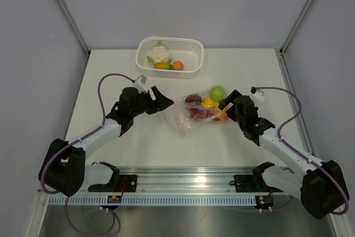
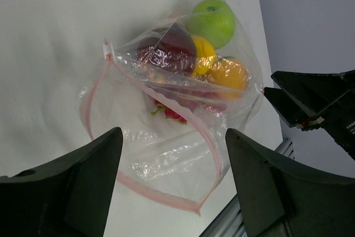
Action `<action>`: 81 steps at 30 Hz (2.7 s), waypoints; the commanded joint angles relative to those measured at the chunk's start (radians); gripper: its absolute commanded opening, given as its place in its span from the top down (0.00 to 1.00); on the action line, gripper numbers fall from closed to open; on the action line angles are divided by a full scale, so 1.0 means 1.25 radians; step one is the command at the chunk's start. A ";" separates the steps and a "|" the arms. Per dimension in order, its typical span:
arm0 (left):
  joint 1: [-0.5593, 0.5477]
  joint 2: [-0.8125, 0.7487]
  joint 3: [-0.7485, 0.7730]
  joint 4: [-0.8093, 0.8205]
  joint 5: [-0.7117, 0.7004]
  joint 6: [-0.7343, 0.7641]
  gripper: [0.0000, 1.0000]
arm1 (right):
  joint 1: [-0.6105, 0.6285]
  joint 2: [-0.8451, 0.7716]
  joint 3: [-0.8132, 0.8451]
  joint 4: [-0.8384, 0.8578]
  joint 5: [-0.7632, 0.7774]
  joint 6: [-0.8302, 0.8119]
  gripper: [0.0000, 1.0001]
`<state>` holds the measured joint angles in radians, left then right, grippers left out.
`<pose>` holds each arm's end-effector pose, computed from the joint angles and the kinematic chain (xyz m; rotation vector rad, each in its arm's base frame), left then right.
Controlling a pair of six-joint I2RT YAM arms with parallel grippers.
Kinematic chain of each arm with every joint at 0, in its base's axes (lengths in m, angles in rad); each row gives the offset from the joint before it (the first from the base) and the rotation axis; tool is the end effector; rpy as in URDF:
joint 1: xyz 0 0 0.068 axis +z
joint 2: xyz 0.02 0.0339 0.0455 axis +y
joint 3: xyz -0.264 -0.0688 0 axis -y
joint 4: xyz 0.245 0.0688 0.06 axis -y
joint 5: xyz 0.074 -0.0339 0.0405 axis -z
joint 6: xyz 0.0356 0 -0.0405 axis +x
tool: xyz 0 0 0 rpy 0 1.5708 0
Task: Open the zip-top bag and remove the fake food
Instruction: Adjust the zipper food storage bag at the center of the board.
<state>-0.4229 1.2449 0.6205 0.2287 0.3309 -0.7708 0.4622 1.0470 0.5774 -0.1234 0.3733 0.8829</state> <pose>0.2403 -0.1208 0.2276 -0.1335 2.1098 -1.0767 0.2049 0.0876 0.2249 0.6548 2.0407 0.3917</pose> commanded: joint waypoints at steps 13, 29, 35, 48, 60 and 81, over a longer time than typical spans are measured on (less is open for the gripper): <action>-0.092 0.162 0.069 0.194 0.067 -0.041 0.34 | -0.019 -0.022 0.022 -0.007 -0.005 -0.015 0.07; -0.101 0.155 0.066 0.259 0.001 0.024 1.00 | -0.122 -0.014 -0.004 -0.019 -0.079 0.015 0.10; -0.102 0.101 0.014 0.281 -0.114 0.072 1.00 | -0.194 0.007 -0.043 0.040 -0.205 0.041 0.16; -0.099 0.147 0.030 0.245 -0.135 0.059 1.00 | -0.268 0.085 -0.140 0.288 -0.434 0.115 0.36; -0.099 0.156 0.037 0.237 -0.127 0.058 1.00 | -0.269 0.150 -0.169 0.387 -0.500 0.149 0.39; -0.073 0.140 0.017 0.242 -0.129 0.036 1.00 | -0.273 -0.069 -0.181 0.337 -0.442 0.078 1.00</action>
<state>-0.5358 1.4437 0.6437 0.4656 0.1867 -0.7170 0.1261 1.0142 0.3393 0.2955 -0.2028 1.0332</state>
